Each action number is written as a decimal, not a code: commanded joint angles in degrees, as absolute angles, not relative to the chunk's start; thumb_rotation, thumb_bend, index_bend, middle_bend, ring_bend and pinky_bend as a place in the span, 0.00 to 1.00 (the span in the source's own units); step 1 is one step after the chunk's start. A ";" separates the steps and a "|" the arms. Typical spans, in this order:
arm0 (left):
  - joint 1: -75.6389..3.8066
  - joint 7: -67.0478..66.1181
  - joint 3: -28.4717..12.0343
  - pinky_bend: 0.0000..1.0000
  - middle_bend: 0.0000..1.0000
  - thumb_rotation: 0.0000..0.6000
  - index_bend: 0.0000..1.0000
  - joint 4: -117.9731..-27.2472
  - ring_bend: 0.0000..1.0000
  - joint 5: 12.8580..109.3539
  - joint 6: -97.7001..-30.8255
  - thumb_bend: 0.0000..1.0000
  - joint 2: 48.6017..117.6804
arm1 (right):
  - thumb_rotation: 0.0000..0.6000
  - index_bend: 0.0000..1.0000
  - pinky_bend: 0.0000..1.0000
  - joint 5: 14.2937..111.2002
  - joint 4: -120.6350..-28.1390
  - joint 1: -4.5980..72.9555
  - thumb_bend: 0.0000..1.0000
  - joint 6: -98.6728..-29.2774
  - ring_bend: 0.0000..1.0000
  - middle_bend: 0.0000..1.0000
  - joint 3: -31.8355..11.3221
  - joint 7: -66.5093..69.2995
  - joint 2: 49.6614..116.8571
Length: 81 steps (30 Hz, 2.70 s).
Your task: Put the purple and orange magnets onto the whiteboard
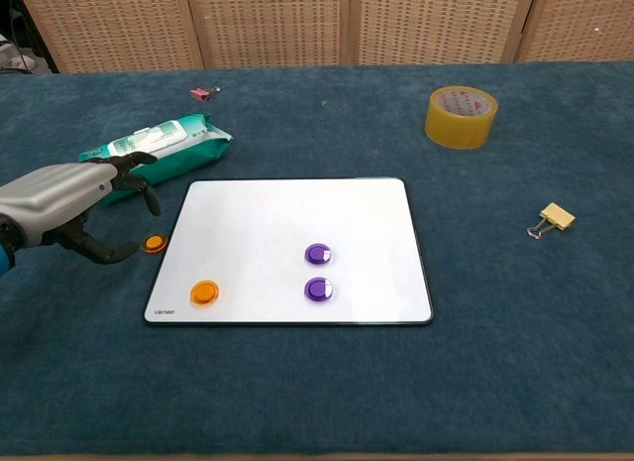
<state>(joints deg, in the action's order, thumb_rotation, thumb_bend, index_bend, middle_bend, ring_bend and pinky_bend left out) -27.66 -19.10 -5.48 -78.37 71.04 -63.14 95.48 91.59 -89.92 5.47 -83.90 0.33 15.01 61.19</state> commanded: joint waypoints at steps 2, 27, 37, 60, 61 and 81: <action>-27.55 -17.90 -4.72 0.00 0.00 1.00 0.38 -77.62 0.00 71.53 -62.45 0.35 95.99 | 1.00 0.09 0.00 91.74 -89.90 5.51 0.08 -83.82 0.00 0.00 0.39 15.02 61.22; -28.45 -12.48 -5.06 0.00 0.00 1.00 0.42 -71.80 0.00 72.21 -60.08 0.36 99.04 | 1.00 0.09 0.00 91.55 -89.76 5.53 0.08 -83.42 0.00 0.00 0.37 14.85 61.38; -28.08 -13.73 -5.36 0.00 0.00 1.00 0.57 -71.18 0.00 71.67 -60.99 0.38 99.69 | 1.00 0.09 0.00 91.62 -89.82 5.49 0.08 -83.53 0.00 0.00 0.34 14.94 61.35; -28.24 -12.30 -5.53 0.00 0.00 1.00 0.59 -77.46 0.00 74.50 -62.36 0.39 96.16 | 1.00 0.09 0.00 91.66 -90.00 5.48 0.08 -83.43 0.00 0.00 0.37 14.80 61.33; -28.60 -12.55 -5.53 0.00 0.00 1.00 0.59 -78.12 0.00 74.91 -62.19 0.39 96.02 | 1.00 0.09 0.00 91.65 -90.03 5.48 0.08 -83.41 0.00 0.00 0.37 14.82 61.34; -31.77 -18.61 -5.19 0.00 0.00 1.00 0.59 -79.90 0.00 73.12 -58.99 0.40 99.46 | 1.00 0.09 0.00 91.27 -89.70 5.39 0.08 -83.41 0.00 0.00 0.20 15.40 61.15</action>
